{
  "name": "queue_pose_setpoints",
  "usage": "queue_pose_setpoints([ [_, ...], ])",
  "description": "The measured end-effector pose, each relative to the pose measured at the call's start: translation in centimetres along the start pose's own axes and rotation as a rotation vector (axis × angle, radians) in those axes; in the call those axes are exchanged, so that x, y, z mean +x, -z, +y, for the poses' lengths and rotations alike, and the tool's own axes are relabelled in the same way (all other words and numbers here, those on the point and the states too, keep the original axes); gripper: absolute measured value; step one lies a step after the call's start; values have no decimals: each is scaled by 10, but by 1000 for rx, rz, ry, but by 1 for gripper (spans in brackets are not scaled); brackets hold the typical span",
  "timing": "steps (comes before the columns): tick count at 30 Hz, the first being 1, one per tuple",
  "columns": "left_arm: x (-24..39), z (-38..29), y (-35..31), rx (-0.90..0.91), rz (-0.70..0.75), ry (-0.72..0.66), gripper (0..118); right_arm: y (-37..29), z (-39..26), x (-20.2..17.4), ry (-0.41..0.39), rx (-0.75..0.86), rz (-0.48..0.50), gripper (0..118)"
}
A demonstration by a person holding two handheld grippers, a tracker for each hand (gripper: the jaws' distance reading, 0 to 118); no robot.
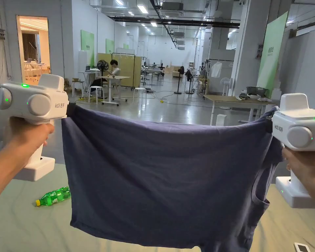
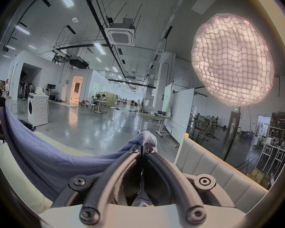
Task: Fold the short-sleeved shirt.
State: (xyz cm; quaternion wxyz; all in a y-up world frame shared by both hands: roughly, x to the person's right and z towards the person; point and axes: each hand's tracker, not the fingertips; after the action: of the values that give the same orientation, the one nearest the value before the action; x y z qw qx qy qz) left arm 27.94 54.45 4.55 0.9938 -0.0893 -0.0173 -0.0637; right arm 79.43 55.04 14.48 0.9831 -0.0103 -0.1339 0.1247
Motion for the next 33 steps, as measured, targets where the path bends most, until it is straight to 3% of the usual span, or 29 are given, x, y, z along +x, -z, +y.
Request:
queue_pose_setpoints([
  [3, 1, -29, -18, -32, -18, -10, 6, -16, -23, -3, 3, -23, 14, 1],
  [10, -9, -96, -42, -103, -53, -57, 6, -63, -67, -5, -86, -29, 41, 1],
  [20, -16, -194, -124, -124, -86, -39, 6, -180, -130, -2, -115, -109, 81, 1],
  [33, -1, -378, -223, -509, -130, -99, 6, -292, -289, -25, -77, -596, 203, 1],
])
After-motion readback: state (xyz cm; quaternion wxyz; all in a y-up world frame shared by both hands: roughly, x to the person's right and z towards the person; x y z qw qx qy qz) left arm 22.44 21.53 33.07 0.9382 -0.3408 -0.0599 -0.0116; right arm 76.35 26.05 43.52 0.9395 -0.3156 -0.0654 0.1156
